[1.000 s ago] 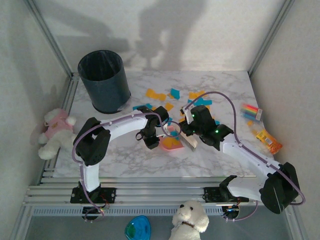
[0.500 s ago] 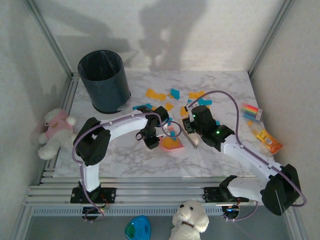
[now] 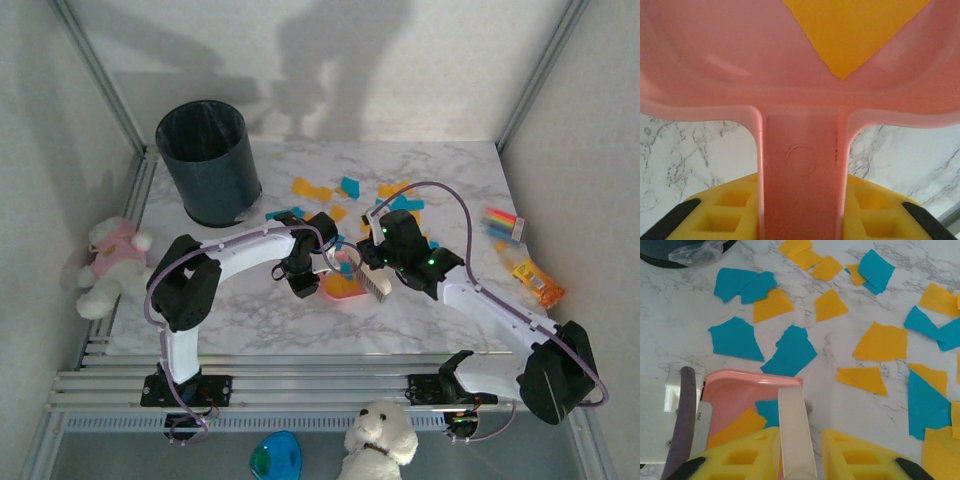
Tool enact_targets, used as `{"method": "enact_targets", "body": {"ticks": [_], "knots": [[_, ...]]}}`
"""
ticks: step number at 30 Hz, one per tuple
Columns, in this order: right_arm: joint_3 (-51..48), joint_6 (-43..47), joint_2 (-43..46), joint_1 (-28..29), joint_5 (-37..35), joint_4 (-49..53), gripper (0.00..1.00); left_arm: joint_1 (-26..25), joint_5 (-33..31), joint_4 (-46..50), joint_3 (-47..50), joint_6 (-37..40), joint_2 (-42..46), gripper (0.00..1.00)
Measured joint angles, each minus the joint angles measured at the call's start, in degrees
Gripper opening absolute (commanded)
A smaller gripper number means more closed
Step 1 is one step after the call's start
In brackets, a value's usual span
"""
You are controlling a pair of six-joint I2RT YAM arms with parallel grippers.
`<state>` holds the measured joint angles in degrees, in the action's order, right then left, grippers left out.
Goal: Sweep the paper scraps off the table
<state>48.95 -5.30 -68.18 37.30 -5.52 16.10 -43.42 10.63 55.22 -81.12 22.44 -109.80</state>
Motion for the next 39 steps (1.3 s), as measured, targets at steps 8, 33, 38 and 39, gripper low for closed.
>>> {"method": "enact_targets", "body": {"ticks": [8, 33, 38, 39], "knots": [[0.0, -0.92, 2.05, 0.09, -6.16, 1.44, 0.0, 0.02, 0.0, -1.44, -0.09, -1.77, 0.02, 0.0], [0.02, -2.82, 6.32, -20.98, -15.26, 4.24, 0.0, 0.37, 1.77, -3.91, -0.22, -2.4, 0.04, 0.0], [0.02, -1.9, 3.26, -23.21, -13.7, 2.56, 0.0, 0.37, 1.79, -4.22, -0.22, -2.4, 0.04, 0.0], [0.09, -1.66, 2.54, -23.5, -13.27, 2.36, 0.0, 0.37, 1.79, -4.22, -0.22, -2.4, 0.04, 0.0]]}}
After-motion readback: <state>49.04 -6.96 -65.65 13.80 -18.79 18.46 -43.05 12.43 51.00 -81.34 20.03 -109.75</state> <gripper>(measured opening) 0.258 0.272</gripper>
